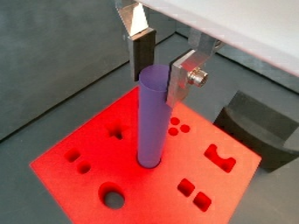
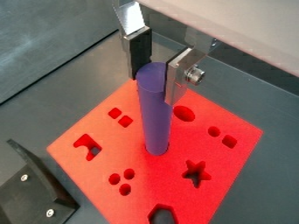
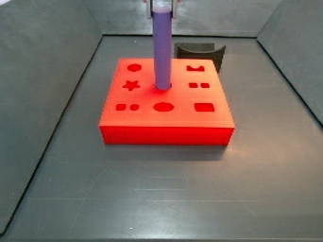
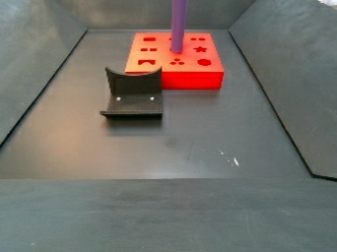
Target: Insert the round object.
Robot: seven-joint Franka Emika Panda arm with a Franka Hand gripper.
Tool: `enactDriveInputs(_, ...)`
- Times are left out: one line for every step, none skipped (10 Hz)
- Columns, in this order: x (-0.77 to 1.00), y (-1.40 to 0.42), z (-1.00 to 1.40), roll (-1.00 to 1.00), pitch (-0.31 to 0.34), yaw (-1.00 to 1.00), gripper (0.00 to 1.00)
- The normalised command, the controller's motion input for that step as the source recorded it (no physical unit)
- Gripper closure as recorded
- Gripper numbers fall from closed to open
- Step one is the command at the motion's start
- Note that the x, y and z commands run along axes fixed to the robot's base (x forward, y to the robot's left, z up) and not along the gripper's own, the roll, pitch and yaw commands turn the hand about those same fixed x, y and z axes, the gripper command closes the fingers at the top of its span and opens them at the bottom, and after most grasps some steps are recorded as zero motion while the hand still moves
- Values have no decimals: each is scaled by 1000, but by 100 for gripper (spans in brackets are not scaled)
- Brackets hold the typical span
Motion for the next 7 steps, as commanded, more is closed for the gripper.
enactDriveInputs(60,-183,-600,204,-186,-126,100)
enactDriveInputs(86,-80,-617,116,-174,-183,100)
enactDriveInputs(57,0,-706,6,-173,-200,100)
enactDriveInputs(91,0,-851,0,-157,-186,100)
enactDriveInputs(103,100,-820,-31,-163,-163,100)
enactDriveInputs(11,83,-789,0,-177,-117,100)
enactDriveInputs(0,0,0,0,0,0,100)
